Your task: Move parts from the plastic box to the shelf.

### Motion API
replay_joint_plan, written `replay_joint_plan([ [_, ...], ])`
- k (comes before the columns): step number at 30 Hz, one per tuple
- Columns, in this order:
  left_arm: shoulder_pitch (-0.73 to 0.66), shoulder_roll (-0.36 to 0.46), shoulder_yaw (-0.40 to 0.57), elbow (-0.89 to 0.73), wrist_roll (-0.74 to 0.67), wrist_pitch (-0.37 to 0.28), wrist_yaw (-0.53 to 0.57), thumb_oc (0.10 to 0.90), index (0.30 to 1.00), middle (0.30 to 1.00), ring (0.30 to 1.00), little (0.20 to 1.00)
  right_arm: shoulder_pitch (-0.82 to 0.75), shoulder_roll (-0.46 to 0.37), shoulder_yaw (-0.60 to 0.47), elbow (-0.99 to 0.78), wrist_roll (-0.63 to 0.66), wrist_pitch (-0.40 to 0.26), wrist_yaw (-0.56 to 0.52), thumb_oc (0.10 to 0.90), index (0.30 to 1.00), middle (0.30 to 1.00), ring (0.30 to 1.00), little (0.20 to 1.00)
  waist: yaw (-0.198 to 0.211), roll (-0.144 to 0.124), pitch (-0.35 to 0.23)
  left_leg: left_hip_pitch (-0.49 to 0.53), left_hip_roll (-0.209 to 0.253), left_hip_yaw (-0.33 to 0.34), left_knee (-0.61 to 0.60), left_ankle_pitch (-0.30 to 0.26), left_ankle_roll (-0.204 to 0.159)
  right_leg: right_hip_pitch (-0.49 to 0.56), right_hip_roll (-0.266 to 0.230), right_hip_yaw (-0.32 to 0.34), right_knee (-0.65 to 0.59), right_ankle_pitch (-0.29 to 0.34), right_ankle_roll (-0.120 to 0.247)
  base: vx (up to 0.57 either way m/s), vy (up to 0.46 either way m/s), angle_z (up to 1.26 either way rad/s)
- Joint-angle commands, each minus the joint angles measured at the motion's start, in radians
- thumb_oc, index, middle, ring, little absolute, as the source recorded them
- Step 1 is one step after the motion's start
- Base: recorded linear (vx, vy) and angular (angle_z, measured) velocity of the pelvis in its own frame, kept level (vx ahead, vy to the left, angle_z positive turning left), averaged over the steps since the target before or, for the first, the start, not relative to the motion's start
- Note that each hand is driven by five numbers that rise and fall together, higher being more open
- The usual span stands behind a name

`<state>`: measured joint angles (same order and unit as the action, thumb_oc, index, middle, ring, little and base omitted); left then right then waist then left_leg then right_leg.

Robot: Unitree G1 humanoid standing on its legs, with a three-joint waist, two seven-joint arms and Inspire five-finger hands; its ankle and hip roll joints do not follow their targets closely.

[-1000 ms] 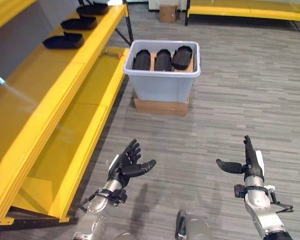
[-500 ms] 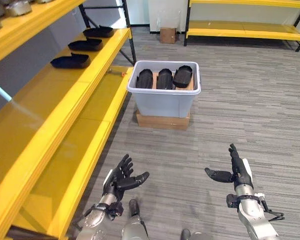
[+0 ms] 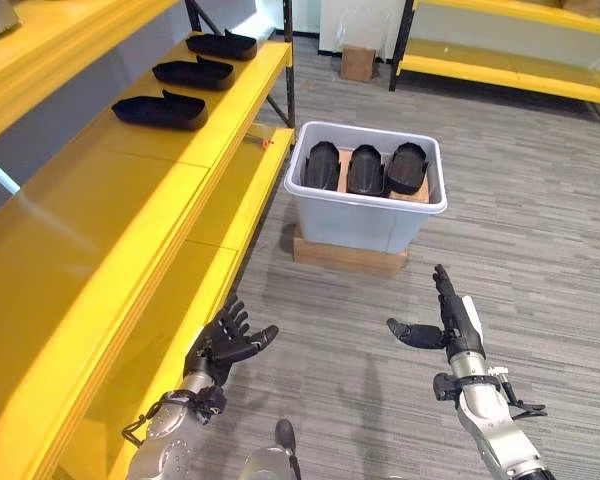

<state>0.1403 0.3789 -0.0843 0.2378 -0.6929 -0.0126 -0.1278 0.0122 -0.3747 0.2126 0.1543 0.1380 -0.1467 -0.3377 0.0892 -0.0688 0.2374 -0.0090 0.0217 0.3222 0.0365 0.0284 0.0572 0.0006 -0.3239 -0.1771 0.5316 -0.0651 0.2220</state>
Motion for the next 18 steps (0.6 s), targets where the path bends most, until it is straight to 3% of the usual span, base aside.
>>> replay_joint_plan([
  [1, -0.027, 0.003, -0.022, -0.129, -0.031, -0.043, -0.088, 0.9, 1.0, 1.0, 1.0, 1.0, -0.049, -0.036, -0.042, -0.035, -0.039, -0.091, -0.012, 0.9, 1.0, 1.0, 1.0, 1.0, -0.022, 0.027, -0.064, 0.021, 0.001, 0.01, 0.017, -0.103, 0.016, -0.059, 0.186, -0.139, 0.043, -0.006, -0.082, 0.18, 0.021, -0.64],
  [3, -0.045, 0.002, -0.027, -0.138, -0.052, -0.036, -0.103, 0.9, 1.0, 1.0, 1.0, 1.0, -0.043, -0.046, -0.046, -0.034, -0.022, -0.083, -0.002, 0.9, 1.0, 1.0, 1.0, 1.0, -0.05, 0.028, -0.051, 0.064, -0.005, -0.008, 0.011, -0.12, 0.004, -0.114, 0.187, -0.147, -0.119, 0.025, -0.09, 0.19, -0.025, -0.34],
  [4, -0.054, 0.002, -0.031, -0.145, -0.078, -0.025, -0.107, 0.9, 1.0, 1.0, 1.0, 1.0, -0.035, -0.049, -0.052, -0.035, -0.018, -0.083, -0.007, 0.9, 1.0, 1.0, 1.0, 1.0, -0.069, 0.024, -0.044, 0.086, -0.013, -0.018, 0.007, -0.135, 0.0, -0.15, 0.165, -0.135, -0.204, 0.071, -0.082, 0.28, -0.071, -0.04],
  [6, -0.069, -0.001, -0.044, -0.158, -0.118, 0.011, -0.122, 0.9, 1.0, 1.0, 1.0, 1.0, -0.016, -0.035, -0.067, -0.028, 0.002, -0.083, -0.035, 0.9, 1.0, 1.0, 1.0, 1.0, -0.1, 0.01, -0.029, 0.119, -0.03, -0.052, 0.01, -0.181, -0.004, -0.191, 0.095, -0.066, -0.362, 0.218, -0.037, 0.36, -0.158, 0.16],
  [8, -0.067, 0.0, -0.082, -0.14, -0.097, 0.004, -0.152, 0.9, 1.0, 1.0, 1.0, 1.0, -0.01, -0.009, -0.091, -0.017, -0.029, -0.097, -0.095, 0.9, 1.0, 1.0, 1.0, 1.0, -0.105, 0.01, -0.021, 0.145, -0.011, -0.065, 0.032, -0.216, -0.017, -0.2, 0.004, -0.047, -0.506, 0.286, -0.012, 0.43, -0.239, 0.48],
  [9, -0.066, 0.001, -0.087, -0.138, -0.094, 0.004, -0.157, 0.9, 1.0, 1.0, 1.0, 1.0, -0.009, -0.006, -0.095, -0.016, -0.031, -0.098, -0.103, 0.9, 1.0, 1.0, 1.0, 1.0, -0.104, 0.012, -0.018, 0.149, -0.007, -0.066, 0.038, -0.221, -0.019, -0.197, -0.004, -0.049, -0.518, 0.292, -0.01, 0.4, -0.218, 0.4],
  [11, -0.049, 0.007, -0.121, -0.145, -0.069, 0.004, -0.178, 0.9, 1.0, 1.0, 1.0, 1.0, -0.003, 0.011, -0.124, -0.024, -0.053, -0.086, -0.13, 0.9, 1.0, 1.0, 1.0, 1.0, -0.106, 0.012, -0.015, 0.163, 0.01, -0.076, 0.086, -0.264, -0.023, -0.189, -0.07, -0.032, -0.522, 0.338, 0.01, 0.41, -0.217, 0.34],
  [14, -0.04, 0.008, -0.139, -0.155, -0.069, 0.003, -0.188, 0.9, 1.0, 1.0, 1.0, 1.0, 0.011, 0.011, -0.145, -0.031, -0.052, -0.083, -0.14, 0.9, 1.0, 1.0, 1.0, 1.0, -0.117, 0.008, -0.02, 0.155, 0.021, -0.091, 0.144, -0.297, -0.031, -0.163, -0.077, 0.002, -0.509, 0.318, 0.007, 0.39, -0.196, 0.31],
  [18, -0.03, 0.007, -0.143, -0.184, -0.092, 0.013, -0.16, 0.9, 1.0, 1.0, 1.0, 1.0, 0.027, -0.011, -0.157, -0.046, -0.051, -0.079, -0.135, 0.9, 1.0, 1.0, 1.0, 1.0, -0.142, 0.002, -0.044, 0.16, 0.046, -0.092, 0.211, -0.335, -0.048, -0.13, -0.038, 0.031, -0.468, 0.262, -0.004, 0.51, -0.234, 0.5],
])
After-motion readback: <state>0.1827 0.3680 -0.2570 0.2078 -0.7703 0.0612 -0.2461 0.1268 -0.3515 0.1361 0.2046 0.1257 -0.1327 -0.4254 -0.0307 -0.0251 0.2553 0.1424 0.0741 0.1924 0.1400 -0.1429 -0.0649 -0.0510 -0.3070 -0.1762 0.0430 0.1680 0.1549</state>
